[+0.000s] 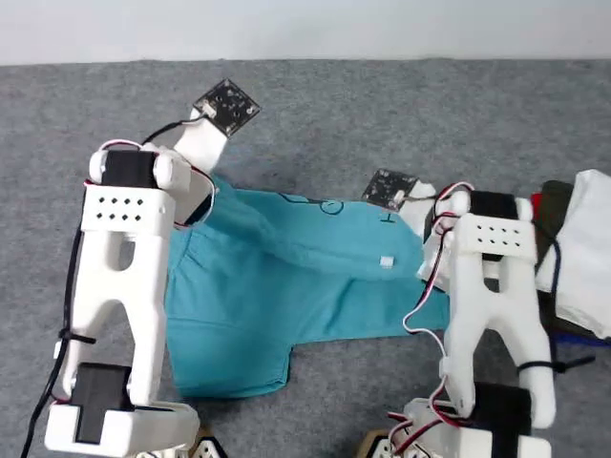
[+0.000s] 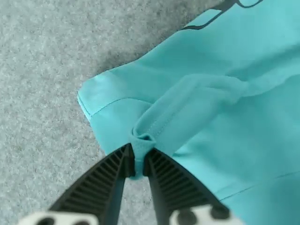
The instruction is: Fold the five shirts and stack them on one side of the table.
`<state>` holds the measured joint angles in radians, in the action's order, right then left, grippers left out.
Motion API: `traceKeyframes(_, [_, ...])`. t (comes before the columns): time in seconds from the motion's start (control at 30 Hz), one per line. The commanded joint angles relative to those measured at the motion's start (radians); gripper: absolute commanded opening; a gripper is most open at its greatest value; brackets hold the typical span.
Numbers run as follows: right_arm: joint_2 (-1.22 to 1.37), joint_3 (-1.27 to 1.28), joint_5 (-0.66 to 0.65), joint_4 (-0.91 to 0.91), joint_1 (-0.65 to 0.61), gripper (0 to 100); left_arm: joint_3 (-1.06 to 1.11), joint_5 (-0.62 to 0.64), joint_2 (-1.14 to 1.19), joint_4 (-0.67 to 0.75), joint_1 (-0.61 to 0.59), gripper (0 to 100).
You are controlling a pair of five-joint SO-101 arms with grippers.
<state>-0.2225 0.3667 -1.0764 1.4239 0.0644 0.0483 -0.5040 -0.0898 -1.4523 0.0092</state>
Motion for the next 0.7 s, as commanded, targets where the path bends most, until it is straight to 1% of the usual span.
traceKeyframes(0.0, [-0.05,-0.103,0.049,0.085,-0.028,29.2,0.002,0.012,-0.048,0.035,-0.005,1])
traceKeyframes(0.1, [-0.044,-0.091,0.052,0.11,-0.073,29.2,0.004,0.014,-0.046,0.051,-0.003,1])
traceKeyframes(0.3, [0.031,0.023,0.063,0.122,-0.166,29.2,0.004,0.014,-0.046,0.086,-0.008,1])
traceKeyframes(0.43, [0.116,0.058,0.124,0.044,-0.179,29.4,0.005,0.015,-0.046,0.087,-0.008,1])
traceKeyframes(0.67, [0.283,0.055,0.126,-0.094,-0.162,29.3,0.005,0.015,-0.046,0.091,-0.009,1])
